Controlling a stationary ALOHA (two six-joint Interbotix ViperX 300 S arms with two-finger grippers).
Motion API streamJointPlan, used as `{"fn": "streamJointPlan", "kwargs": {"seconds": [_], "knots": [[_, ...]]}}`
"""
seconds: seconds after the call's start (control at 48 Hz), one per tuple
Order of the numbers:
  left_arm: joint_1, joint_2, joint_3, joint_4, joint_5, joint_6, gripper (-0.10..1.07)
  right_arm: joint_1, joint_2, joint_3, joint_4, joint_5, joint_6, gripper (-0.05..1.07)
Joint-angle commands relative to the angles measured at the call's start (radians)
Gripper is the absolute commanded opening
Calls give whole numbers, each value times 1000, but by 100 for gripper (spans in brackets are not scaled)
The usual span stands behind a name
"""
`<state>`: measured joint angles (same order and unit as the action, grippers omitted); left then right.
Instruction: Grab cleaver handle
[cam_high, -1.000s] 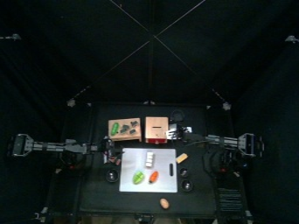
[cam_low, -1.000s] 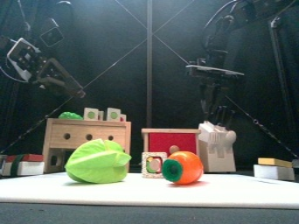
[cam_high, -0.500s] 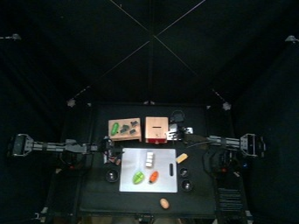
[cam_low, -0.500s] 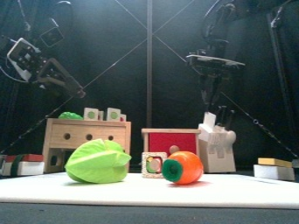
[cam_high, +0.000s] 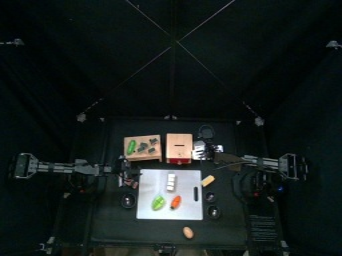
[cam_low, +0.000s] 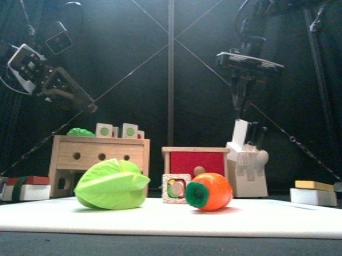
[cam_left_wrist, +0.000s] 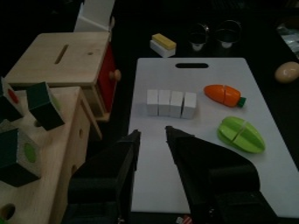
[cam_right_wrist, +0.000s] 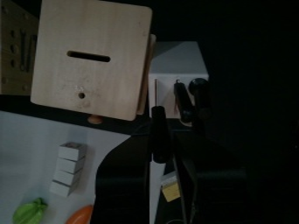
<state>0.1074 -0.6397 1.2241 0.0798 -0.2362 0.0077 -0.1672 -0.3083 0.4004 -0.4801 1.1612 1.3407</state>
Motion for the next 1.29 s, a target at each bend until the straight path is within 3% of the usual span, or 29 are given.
{"fn": "streamJointPlan", "kwargs": {"seconds": [0.0,0.479,0.771,1.271], "knots": [[2,0,-12,-2,-5,0,73,11,-34,-25,-6,-3,0,50],[2,0,-11,-2,-5,0,73,55,-120,-2,-3,-2,3,50],[2,0,-11,-2,-5,0,73,67,-193,57,6,-6,2,50],[3,0,-12,-18,-5,2,73,120,-245,135,-60,-229,-20,50]]}}
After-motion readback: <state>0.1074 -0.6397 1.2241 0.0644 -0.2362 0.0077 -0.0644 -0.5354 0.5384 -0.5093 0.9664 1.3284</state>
